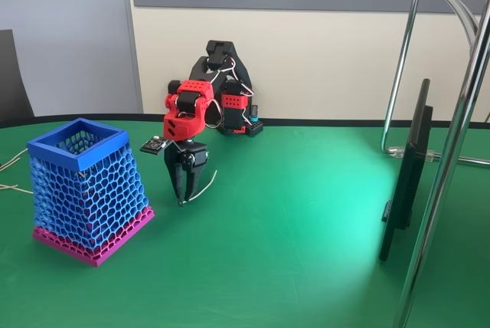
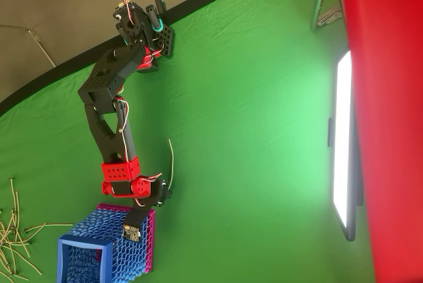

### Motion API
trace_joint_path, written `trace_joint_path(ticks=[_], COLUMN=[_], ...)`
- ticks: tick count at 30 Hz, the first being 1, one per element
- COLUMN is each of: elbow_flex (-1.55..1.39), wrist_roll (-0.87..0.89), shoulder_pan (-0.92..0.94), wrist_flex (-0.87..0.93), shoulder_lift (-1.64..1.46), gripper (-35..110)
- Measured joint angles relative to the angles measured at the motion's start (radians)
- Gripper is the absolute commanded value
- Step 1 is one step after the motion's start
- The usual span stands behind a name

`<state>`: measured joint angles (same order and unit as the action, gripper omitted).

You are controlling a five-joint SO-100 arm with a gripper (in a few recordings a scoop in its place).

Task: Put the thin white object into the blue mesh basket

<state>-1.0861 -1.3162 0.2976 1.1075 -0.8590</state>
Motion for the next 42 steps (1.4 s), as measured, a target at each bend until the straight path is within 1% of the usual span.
trace_joint_path(ticks=[10, 16, 42], elbow_flex=[0.005, 0.074, 0.152], wrist_roll=[-0.026, -0.032, -0.052], shoulder_pan=[-0.006, -0.008, -0.009], wrist_flex=[0.002, 0.060, 0.092], shoulder_lift=[0.005, 0.049, 0.098], gripper=[14, 14, 15])
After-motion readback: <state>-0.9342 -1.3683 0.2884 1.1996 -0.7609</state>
